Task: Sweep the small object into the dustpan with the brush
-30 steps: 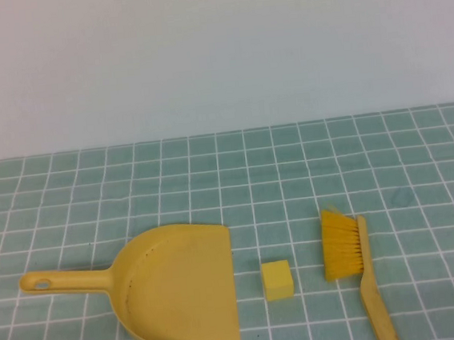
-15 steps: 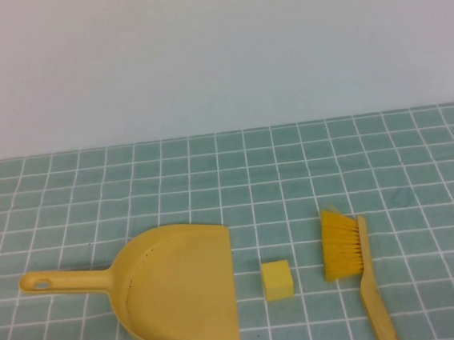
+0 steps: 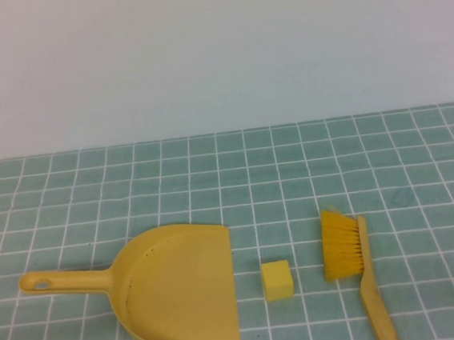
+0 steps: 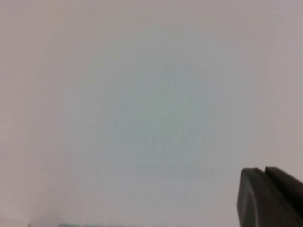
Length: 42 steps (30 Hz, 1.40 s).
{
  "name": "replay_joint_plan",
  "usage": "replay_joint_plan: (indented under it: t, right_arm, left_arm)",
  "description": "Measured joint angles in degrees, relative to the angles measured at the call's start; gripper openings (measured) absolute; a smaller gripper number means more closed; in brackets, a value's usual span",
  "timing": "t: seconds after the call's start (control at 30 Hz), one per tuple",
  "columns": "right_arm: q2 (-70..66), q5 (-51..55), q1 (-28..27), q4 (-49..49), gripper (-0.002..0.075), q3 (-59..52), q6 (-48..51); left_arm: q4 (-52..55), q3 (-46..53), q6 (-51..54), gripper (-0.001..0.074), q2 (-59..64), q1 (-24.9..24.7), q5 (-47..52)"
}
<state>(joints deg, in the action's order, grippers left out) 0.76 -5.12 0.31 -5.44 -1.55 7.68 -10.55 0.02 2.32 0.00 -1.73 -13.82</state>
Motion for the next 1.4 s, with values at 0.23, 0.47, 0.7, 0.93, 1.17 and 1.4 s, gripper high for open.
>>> replay_joint_plan:
  t: [0.23,0.47,0.7,0.93,1.17,1.4]
  right_arm:
    - [0.00,-5.04,0.00,-0.09,-0.0001,0.00,-0.24]
    - [-0.12,6.02,0.00,-0.09,-0.0001,11.92,-0.39]
    - [-9.52,27.11,0.00,-0.23,-0.0001,27.45,-0.39]
    - [-31.77,55.14,0.00,-3.19,-0.0001,43.99,1.55]
    - [-52.56,65.28,0.00,-16.45,-0.0001,54.97,12.35]
    - [-66.28,64.35,0.09,-34.72,-0.0001,55.60,25.09]
  left_arm:
    - [0.60,0.00,-11.33,-0.0002,0.00,0.00,-9.15]
    - [11.89,-17.42,-11.58,-0.0002,0.19,0.00,16.29]
    - [9.84,-28.33,-11.50,-0.0003,12.42,0.00,43.94]
    - [4.93,-27.10,-11.50,-0.0002,22.58,0.00,40.05]
    - [2.54,-34.50,-7.57,-0.0002,35.34,0.00,48.73]
    - [1.51,-44.25,-0.05,-0.0002,48.49,0.00,56.23]
